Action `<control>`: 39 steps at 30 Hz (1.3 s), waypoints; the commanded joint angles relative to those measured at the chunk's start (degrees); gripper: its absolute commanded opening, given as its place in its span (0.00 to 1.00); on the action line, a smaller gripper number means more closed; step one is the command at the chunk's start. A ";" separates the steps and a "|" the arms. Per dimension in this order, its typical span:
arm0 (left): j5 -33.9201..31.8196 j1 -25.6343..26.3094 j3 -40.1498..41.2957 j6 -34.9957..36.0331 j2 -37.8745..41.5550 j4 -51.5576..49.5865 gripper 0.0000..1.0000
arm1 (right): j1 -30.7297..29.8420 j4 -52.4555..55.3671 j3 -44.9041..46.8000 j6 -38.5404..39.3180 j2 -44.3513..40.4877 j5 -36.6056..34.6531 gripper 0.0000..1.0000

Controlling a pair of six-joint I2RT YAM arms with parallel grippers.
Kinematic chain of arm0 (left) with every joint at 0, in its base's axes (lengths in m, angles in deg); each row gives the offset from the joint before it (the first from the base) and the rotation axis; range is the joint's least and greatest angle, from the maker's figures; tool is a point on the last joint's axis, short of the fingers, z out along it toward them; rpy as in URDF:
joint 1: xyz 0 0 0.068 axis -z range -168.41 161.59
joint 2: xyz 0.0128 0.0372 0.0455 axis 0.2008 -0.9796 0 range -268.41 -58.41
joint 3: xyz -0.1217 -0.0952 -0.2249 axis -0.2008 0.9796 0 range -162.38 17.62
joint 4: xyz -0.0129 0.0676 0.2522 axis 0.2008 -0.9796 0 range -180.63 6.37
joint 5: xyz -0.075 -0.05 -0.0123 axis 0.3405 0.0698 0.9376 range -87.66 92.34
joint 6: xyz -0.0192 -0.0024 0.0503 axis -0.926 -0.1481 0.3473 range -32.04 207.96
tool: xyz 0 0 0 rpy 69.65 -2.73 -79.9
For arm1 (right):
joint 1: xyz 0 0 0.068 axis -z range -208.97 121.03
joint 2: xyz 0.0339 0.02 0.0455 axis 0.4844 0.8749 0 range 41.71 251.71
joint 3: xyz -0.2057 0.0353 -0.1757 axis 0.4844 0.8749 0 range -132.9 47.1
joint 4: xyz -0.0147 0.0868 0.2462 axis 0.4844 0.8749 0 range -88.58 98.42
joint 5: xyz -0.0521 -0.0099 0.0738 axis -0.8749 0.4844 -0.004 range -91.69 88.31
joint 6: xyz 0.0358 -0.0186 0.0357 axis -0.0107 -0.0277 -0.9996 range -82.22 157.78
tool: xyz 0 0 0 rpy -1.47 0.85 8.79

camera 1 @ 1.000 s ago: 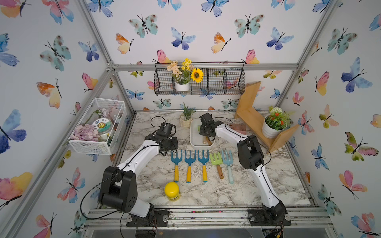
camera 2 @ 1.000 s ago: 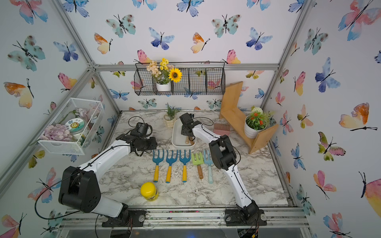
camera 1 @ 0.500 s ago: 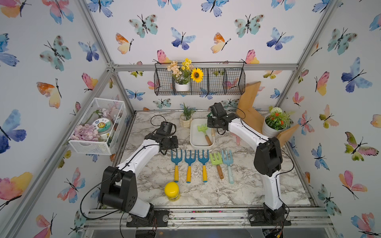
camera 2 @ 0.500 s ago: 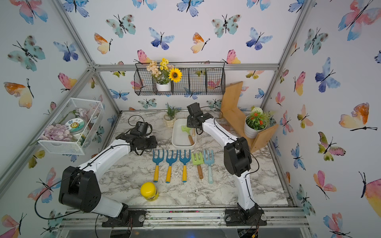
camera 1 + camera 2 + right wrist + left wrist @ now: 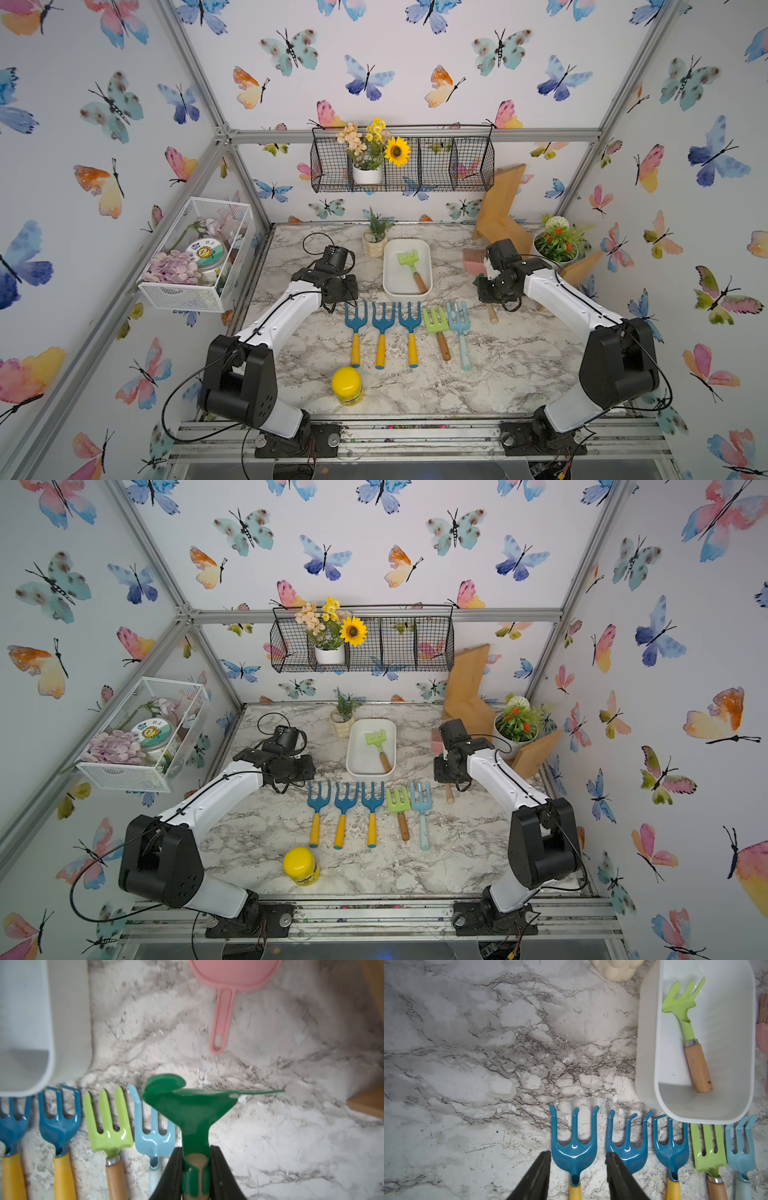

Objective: Take the hand rake out of the storage box
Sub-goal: Place the rake at the center of the board.

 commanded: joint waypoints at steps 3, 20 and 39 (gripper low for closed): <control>-2.08 0.06 -3.10 1.15 -0.50 -1.27 0.48 | 0.39 1.01 7.71 0.18 -2.75 2.66 0.20; -2.14 0.11 -4.55 0.54 -0.54 -1.70 0.48 | 0.39 -9.45 18.39 -2.07 -0.09 1.97 0.21; -2.04 0.06 -4.03 0.10 -0.42 -1.58 0.48 | 0.39 -15.01 23.24 -6.89 -1.29 -0.03 0.30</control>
